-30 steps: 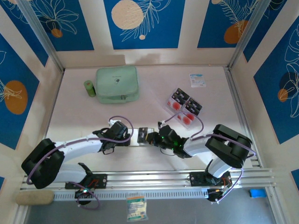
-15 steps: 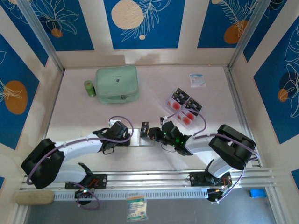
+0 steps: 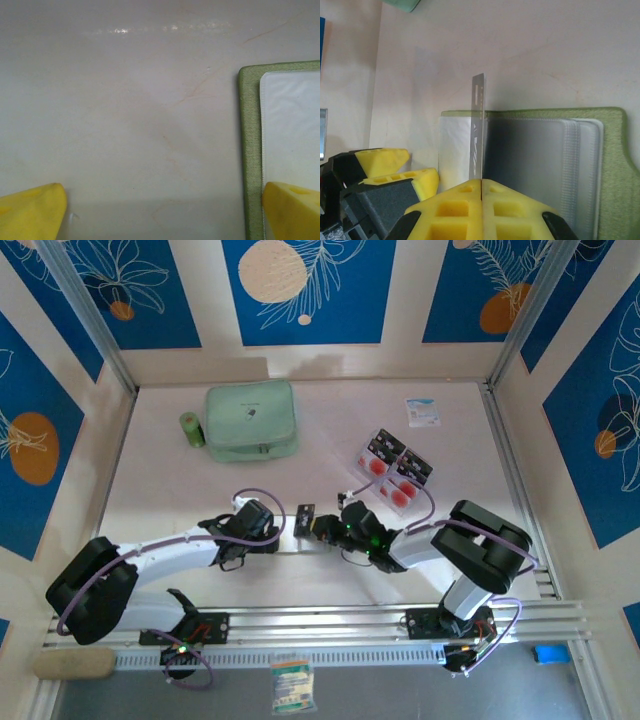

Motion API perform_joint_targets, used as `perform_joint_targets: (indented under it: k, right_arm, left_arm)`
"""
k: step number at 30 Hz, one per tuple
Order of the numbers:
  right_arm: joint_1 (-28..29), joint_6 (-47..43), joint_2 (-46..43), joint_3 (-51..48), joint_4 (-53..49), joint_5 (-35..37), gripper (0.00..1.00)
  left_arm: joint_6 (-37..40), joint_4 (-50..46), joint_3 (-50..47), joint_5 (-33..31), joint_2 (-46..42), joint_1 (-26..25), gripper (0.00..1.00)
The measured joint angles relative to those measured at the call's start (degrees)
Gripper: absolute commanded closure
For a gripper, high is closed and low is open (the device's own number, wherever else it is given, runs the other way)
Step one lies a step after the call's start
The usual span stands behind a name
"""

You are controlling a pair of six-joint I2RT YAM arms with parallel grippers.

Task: Put the credit cards into the card holder
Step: Insert the credit card into the card slot.

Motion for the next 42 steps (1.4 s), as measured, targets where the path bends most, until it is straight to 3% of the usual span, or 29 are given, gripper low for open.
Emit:
perform_joint_targets:
  k: [21,42]
  right_arm:
    - [2.73,2.1,0.59,-1.68,2.27,0.28,1.0]
    - [3.28,2.99,-1.09,-1.53,-4.28,0.46,1.0]
  left_arm:
    - [0.0,0.0,-0.02,0.0,-0.04,0.0,0.0]
    - [0.0,0.0,-0.33,0.0,-0.11,0.0,0.0]
